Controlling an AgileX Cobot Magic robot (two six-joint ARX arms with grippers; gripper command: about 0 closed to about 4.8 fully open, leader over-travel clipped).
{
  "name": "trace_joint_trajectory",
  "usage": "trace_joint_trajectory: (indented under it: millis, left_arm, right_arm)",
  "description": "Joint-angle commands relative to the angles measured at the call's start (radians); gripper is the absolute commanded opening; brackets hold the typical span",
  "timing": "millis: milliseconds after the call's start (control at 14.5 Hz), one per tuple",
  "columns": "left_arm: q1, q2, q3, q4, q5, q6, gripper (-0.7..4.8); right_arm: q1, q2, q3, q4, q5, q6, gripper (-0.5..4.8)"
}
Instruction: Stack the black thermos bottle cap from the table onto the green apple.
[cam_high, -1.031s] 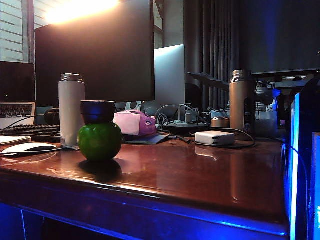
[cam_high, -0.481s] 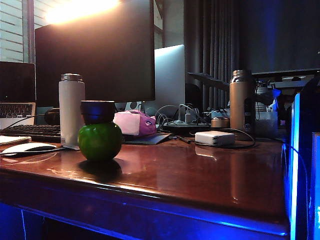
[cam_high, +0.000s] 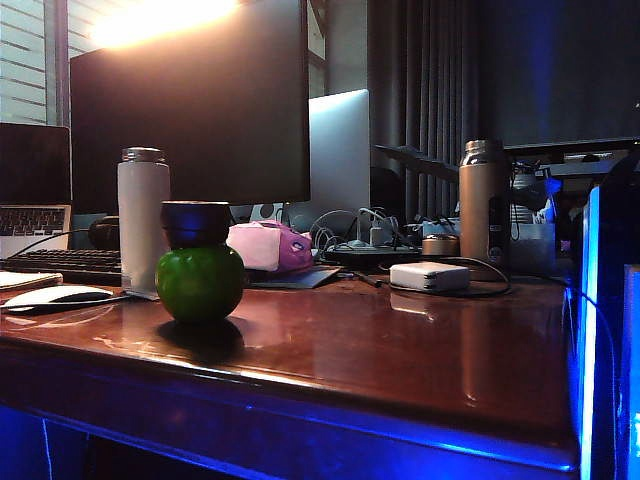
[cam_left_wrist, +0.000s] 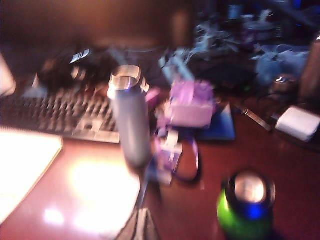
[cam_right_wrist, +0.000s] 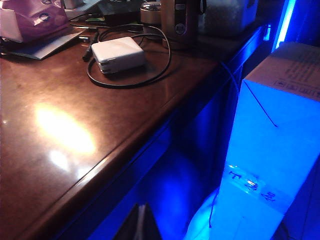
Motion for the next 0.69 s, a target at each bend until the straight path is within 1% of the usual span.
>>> trace_joint_trajectory:
  millis: [69, 206, 275, 344, 412, 550, 619, 687]
  left_arm:
    - [0.001, -0.171, -0.2, 0.05, -0.057, -0.081, -0.04]
    - [0.002, -0.329, -0.392, 0.169, -0.057, -0.124, -0.04]
    - [0.002, -0.41, -0.488, 0.21, -0.06, -0.179, -0.04]
    - [0.001, -0.463, -0.548, 0.212, -0.076, -0.227, -0.04]
    - [0.001, -0.515, -0.615, 0.213, -0.082, -0.24, -0.04]
    - [0.0, -0.562, -0.696, 0.212, -0.082, -0.262, -0.04]
    - [0.0, -0.574, -0.72, 0.212, -0.083, -0.249, -0.04]
    - [0.0, -0.587, -0.734, 0.199, -0.083, -0.219, -0.04]
  right_arm:
    - [0.0, -0.001, 0.001, 0.001, 0.002, 0.002, -0.01]
    - [0.0, -0.001, 0.001, 0.001, 0.002, 0.002, 0.0]
    - [0.0, -0.001, 0.001, 0.001, 0.002, 0.002, 0.0]
    - [0.0, -0.001, 0.001, 0.001, 0.002, 0.002, -0.01]
    - [0.0, -0.001, 0.001, 0.001, 0.002, 0.002, 0.0]
    - [-0.001, -0.001, 0.001, 0.001, 0.002, 0.002, 0.0]
    - [0.0, -0.001, 0.001, 0.001, 0.002, 0.002, 0.0]
    - [-0.001, -0.001, 0.001, 0.001, 0.002, 0.002, 0.0]
